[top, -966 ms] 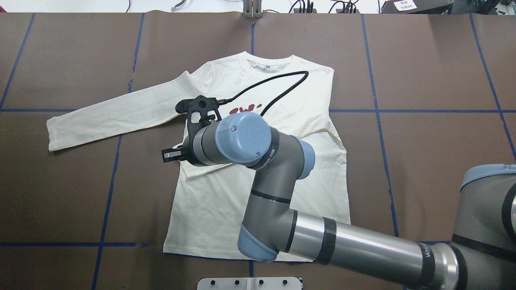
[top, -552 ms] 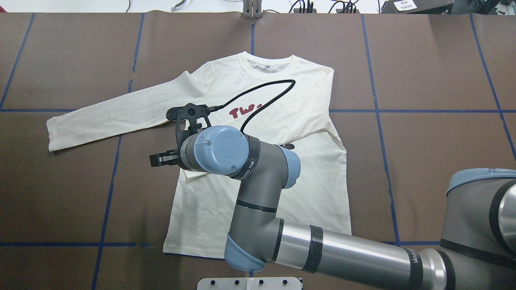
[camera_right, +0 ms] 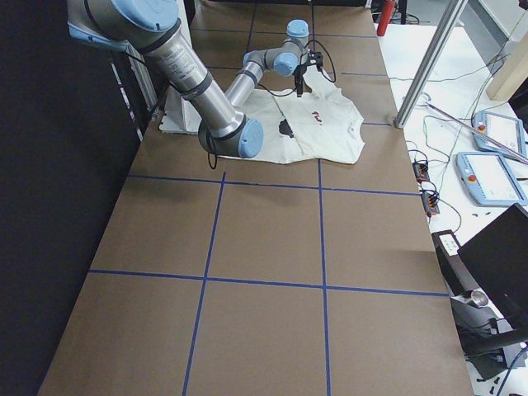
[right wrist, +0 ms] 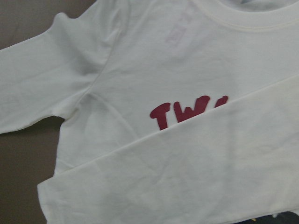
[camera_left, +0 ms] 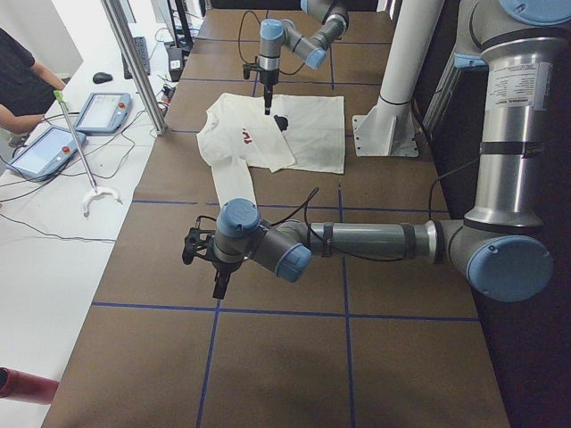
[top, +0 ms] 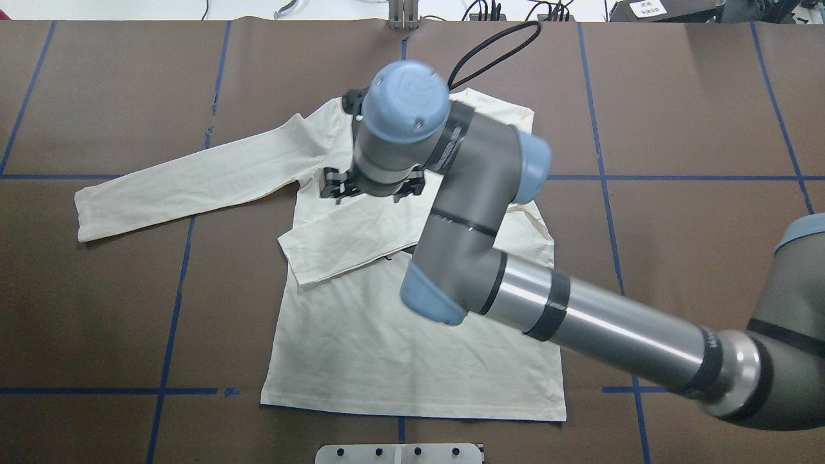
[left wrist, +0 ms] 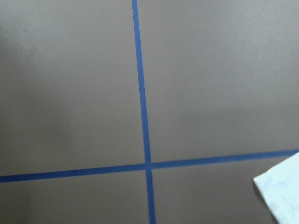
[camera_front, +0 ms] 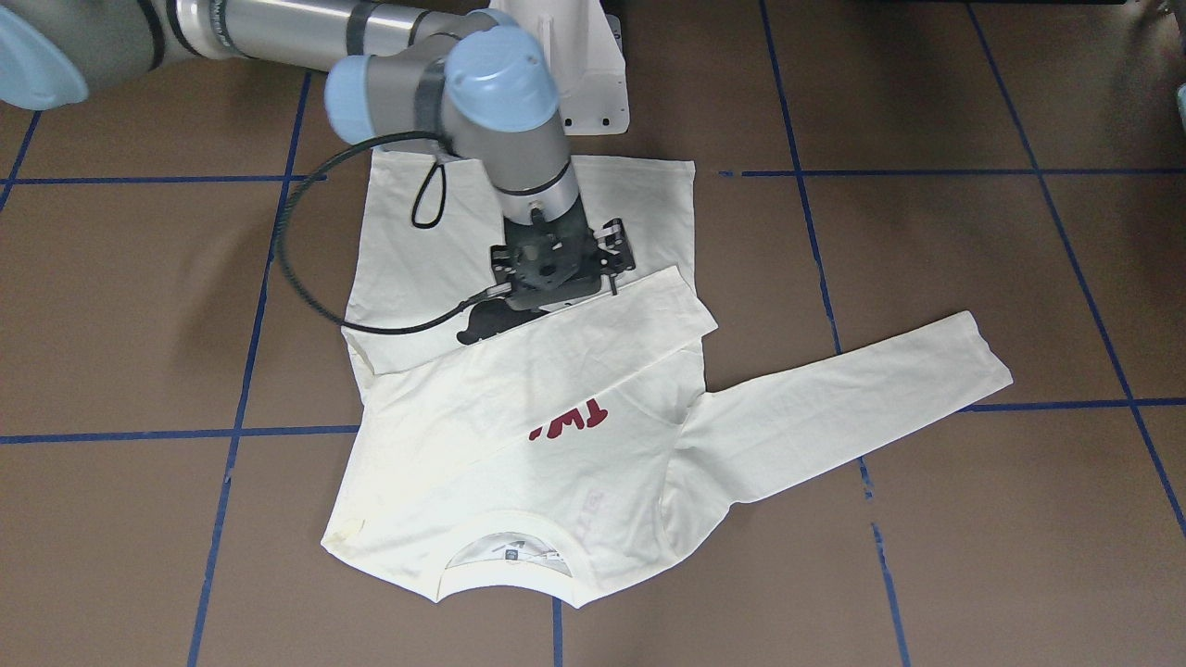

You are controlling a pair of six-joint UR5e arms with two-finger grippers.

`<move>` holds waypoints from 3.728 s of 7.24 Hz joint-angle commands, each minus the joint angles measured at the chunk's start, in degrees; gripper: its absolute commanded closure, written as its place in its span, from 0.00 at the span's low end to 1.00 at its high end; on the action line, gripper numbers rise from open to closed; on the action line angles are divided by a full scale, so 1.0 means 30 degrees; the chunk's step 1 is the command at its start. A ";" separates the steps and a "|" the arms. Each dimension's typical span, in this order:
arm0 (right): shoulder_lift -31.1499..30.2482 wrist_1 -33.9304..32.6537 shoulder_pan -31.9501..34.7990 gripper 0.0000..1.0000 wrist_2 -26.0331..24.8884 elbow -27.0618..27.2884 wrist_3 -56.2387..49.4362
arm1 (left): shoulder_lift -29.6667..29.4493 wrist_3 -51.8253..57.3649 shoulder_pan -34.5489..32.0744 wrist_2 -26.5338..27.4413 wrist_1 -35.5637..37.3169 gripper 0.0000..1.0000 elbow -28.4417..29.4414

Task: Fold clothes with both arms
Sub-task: 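Raise the right gripper away while the left gripper moves to the other cuff, then close the left gripper on the cuff of the sleeve nearest it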

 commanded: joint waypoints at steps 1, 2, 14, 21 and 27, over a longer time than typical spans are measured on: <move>-0.3868 -0.0600 0.2819 0.00 0.2106 0.2043 -0.2947 | 0.0732 -0.6008 0.2524 0.1769 -0.3552 0.00 -0.0093; -0.4579 -0.1065 0.3843 0.00 0.2430 0.2048 -0.4441 | 0.0733 -0.8941 0.4247 0.2992 -0.4348 0.00 -0.0180; -0.7428 -0.2798 0.7897 0.00 0.5275 0.2194 -1.0931 | -0.0732 -1.3043 0.9596 0.7311 -0.6026 0.03 0.1899; -0.7253 -0.2886 0.7838 0.00 0.5187 0.2225 -1.0872 | -0.0527 -1.3043 0.9713 0.7193 -0.5938 0.07 0.1870; -0.7164 -0.2944 0.7780 0.00 0.5187 0.2166 -1.0872 | -0.0527 -1.3131 1.0124 0.7193 -0.5821 0.52 0.1724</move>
